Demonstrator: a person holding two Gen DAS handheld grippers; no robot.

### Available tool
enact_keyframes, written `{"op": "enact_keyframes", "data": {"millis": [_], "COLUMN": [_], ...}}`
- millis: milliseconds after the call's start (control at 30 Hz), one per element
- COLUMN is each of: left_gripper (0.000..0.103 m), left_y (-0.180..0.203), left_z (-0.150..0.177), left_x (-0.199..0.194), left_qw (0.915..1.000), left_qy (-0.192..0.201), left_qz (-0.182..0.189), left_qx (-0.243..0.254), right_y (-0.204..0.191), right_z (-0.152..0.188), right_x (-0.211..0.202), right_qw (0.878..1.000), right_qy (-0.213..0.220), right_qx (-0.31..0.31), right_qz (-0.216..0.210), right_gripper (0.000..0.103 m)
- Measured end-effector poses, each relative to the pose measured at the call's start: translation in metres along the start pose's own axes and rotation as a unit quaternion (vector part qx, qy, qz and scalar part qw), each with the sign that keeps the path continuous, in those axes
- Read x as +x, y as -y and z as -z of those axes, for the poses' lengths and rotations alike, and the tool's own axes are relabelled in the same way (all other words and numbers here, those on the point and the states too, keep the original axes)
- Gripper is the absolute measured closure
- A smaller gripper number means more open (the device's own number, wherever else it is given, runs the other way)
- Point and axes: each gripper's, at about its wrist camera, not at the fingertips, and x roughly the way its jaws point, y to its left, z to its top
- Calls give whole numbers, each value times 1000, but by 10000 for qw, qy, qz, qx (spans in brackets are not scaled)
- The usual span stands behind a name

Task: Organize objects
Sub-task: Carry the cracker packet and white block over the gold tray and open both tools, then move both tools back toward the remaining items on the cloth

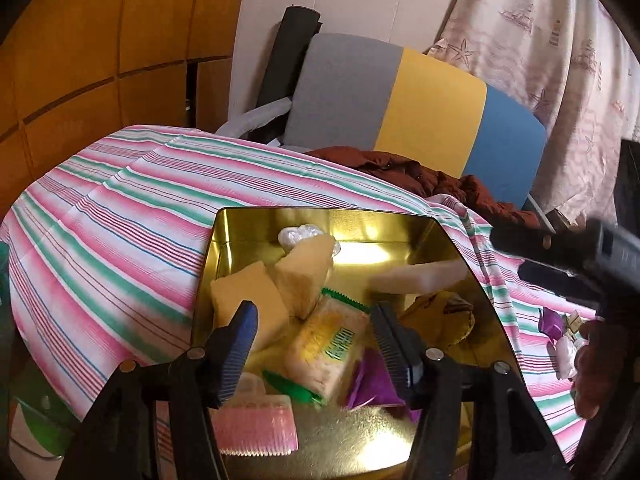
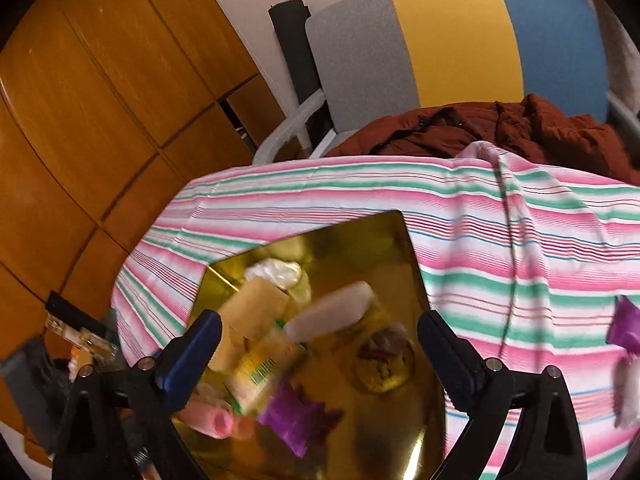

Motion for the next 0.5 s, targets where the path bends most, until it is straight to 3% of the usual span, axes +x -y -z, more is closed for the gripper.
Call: {"op": "enact_keyframes", "data": {"millis": [500], "left_gripper": [42], "left_y": [20], "left_z": [15], "left_x": [-20], "left_qw": [9994], "left_qy": [14], "left_qz": [11], "left_qx": [343], "right_y": [-9], "right_z": [46], "right_x": [-41], "right_qw": [9883], "right_qy": [443], "right_qx": [-951], "right_qz": [1110], "right_gripper": [0]}}
